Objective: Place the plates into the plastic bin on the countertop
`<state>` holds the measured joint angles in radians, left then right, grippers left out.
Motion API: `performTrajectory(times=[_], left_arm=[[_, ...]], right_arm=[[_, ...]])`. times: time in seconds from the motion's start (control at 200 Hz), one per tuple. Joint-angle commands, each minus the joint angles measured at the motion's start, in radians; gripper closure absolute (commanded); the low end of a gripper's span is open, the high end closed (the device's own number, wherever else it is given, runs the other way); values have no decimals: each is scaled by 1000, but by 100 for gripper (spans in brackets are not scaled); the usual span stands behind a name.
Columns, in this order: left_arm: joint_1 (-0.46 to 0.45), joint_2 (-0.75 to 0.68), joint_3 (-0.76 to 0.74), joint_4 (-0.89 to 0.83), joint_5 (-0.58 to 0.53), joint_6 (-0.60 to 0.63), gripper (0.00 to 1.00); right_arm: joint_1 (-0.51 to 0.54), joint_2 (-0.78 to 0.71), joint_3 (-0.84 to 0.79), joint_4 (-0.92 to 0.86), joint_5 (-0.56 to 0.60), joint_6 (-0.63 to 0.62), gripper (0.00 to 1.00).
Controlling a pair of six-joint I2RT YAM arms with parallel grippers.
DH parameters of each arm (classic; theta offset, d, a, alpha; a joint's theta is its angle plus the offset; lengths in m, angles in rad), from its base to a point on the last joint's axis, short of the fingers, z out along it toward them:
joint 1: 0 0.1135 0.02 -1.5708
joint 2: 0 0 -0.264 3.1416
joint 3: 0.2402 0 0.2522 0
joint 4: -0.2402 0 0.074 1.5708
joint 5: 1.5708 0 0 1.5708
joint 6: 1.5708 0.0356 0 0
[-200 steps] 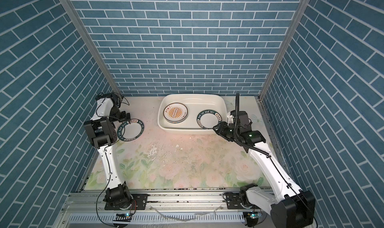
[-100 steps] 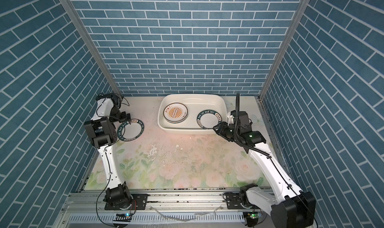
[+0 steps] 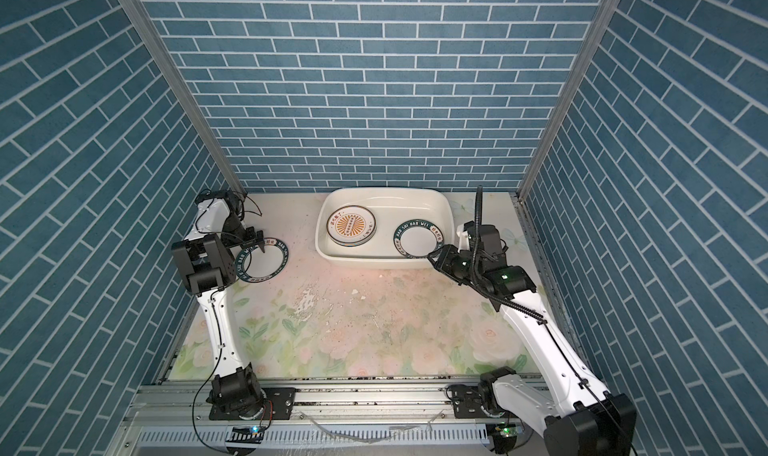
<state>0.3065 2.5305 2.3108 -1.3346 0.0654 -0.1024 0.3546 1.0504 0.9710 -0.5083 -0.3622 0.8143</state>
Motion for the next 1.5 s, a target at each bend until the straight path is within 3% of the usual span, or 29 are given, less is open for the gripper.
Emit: performTrajectory(times=[0.0, 0.475, 1.09, 1.26, 1.495], left_arm=[[-10, -3, -34, -25, 20, 22, 1], [-105, -111, -196, 31, -3, 139, 3], [-188, -267, -409, 113, 159, 358, 5], [-194, -256, -376, 124, 119, 368, 4], [-196, -196, -223, 84, 159, 395, 3]], right_arm=[[6, -24, -17, -1, 15, 17, 58], [6, -55, -47, 4, 16, 19, 58], [5, -85, -66, 3, 11, 17, 58], [6, -101, -71, -6, 14, 20, 58], [6, -121, -60, -31, 25, 22, 59]])
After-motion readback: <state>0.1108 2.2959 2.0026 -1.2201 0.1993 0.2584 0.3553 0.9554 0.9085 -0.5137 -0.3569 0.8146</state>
